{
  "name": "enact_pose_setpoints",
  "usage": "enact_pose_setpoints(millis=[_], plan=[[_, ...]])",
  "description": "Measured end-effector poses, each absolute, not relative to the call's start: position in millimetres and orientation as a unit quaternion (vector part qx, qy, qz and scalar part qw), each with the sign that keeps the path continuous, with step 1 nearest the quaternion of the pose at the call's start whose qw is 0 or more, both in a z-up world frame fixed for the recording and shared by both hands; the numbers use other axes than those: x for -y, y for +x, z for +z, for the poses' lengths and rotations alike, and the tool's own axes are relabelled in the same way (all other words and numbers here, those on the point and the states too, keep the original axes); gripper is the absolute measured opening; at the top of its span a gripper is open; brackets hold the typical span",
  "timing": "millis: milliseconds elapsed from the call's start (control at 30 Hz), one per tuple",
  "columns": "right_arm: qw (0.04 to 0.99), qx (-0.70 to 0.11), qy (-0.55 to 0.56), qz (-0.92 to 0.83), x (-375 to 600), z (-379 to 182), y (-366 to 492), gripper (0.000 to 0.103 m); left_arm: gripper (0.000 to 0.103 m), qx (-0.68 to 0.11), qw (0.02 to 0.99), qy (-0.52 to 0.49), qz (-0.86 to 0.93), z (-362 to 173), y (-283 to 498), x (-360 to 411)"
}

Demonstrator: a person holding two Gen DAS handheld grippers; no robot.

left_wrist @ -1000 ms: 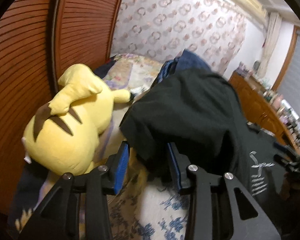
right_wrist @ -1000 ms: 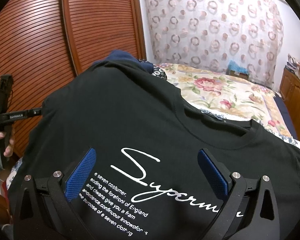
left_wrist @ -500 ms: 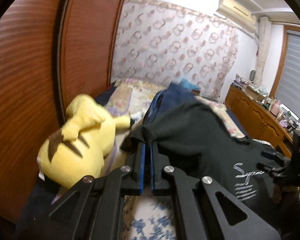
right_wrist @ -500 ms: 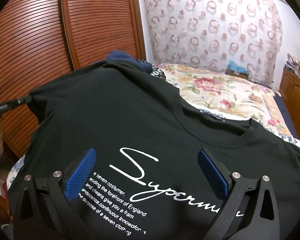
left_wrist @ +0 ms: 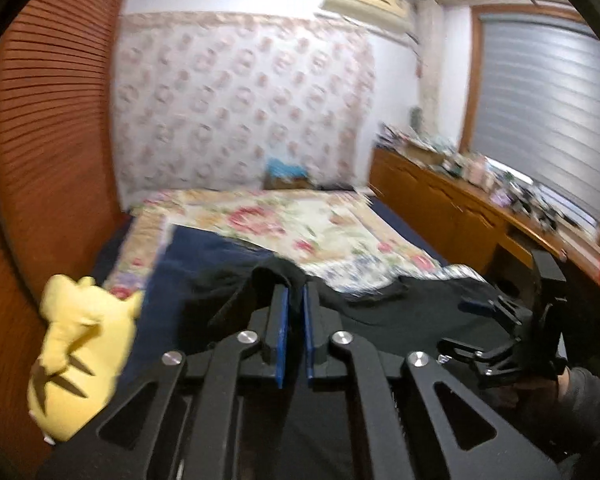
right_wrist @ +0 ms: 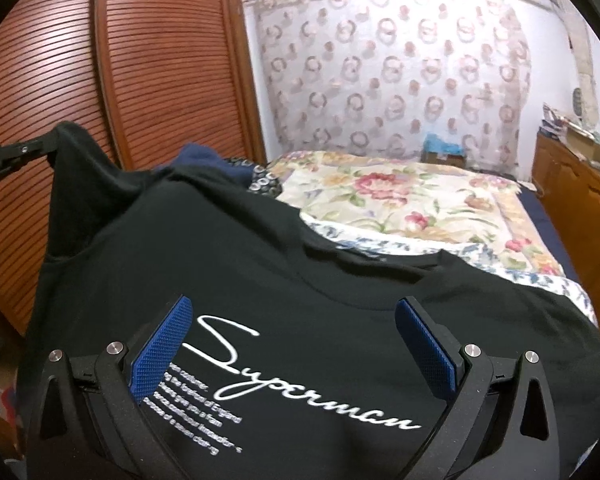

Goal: Fold small clothes

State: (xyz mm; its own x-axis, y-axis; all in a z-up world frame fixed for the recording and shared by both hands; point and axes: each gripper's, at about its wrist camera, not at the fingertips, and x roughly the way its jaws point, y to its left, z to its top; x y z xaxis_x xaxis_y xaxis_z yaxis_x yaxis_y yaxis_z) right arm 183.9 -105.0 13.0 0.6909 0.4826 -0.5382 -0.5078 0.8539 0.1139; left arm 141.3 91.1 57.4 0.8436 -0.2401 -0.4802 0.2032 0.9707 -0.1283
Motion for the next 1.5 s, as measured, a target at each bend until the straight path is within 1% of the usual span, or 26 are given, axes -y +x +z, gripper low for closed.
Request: enact_pose_setpoints(millis=[67,100,167,233,333,500,567,600,667,767,867,1033,1100,1133,1167,1200,1233,1267,1367,1500], plan=[[0.920,-0.288,-0.020,0.265,108,12,185,0.103,0.021,-0.261,0.955,-0.026,-0.138,56,146,-77],[0.920,-0.289,-0.018,0.264,110,12,185,0.103,0.024,-0.264,0.952,-0.024,-0.150,55,148,-72],[0.920,-0.291,-0.016,0.263,112,11,186,0.103,0.035,-0.265,0.951,-0.023,-0.155,57,145,-68],[0.919,-0.292,-0.019,0.264,111,10,189,0.103,0.040,-0.267,0.952,-0.022,-0.147,57,145,-67],[0.915,-0.294,-0.028,0.274,107,10,193,0.103,0.051,-0.272,0.953,-0.027,-0.131,52,143,-82],[0.900,-0.301,-0.039,0.313,85,10,205,0.095,0.053,-0.281,0.955,-0.031,-0.093,39,143,-102],[0.890,-0.306,-0.039,0.336,72,9,209,0.084,0.053,-0.285,0.955,-0.033,-0.081,33,142,-108],[0.885,-0.308,-0.039,0.347,66,9,211,0.082,0.053,-0.287,0.954,-0.035,-0.073,30,142,-113],[0.875,-0.310,-0.044,0.370,50,9,212,0.072,0.053,-0.288,0.955,-0.039,-0.062,26,139,-120],[0.860,-0.312,-0.057,0.400,24,7,212,0.064,0.053,-0.291,0.954,-0.051,-0.051,19,136,-131],[0.843,-0.318,-0.065,0.428,2,4,212,0.058,0.053,-0.292,0.954,-0.057,-0.039,12,133,-139],[0.820,-0.328,-0.100,0.458,-28,-8,210,0.057,0.054,-0.298,0.952,-0.060,-0.029,7,134,-151],[0.816,-0.332,-0.124,0.457,-38,-15,210,0.053,0.054,-0.299,0.952,-0.062,-0.029,5,135,-153],[0.814,-0.332,-0.134,0.457,-40,-17,210,0.042,0.054,-0.299,0.952,-0.062,-0.029,4,135,-154],[0.814,-0.332,-0.145,0.455,-41,-18,209,0.026,0.054,-0.299,0.952,-0.062,-0.029,4,135,-154],[0.815,-0.328,-0.156,0.451,-42,-19,209,0.021,0.054,-0.299,0.952,-0.061,-0.029,3,135,-154],[0.815,-0.326,-0.159,0.451,-41,-19,210,0.010,0.054,-0.299,0.952,-0.062,-0.030,3,136,-154],[0.817,-0.324,-0.155,0.452,-38,-16,213,0.007,0.054,-0.299,0.952,-0.062,-0.031,2,136,-154],[0.833,-0.310,-0.126,0.440,-21,-6,224,0.005,0.054,-0.300,0.951,-0.063,-0.033,0,138,-152],[0.859,-0.314,-0.071,0.398,6,4,254,0.004,0.054,-0.302,0.951,-0.062,-0.037,-1,142,-150]])
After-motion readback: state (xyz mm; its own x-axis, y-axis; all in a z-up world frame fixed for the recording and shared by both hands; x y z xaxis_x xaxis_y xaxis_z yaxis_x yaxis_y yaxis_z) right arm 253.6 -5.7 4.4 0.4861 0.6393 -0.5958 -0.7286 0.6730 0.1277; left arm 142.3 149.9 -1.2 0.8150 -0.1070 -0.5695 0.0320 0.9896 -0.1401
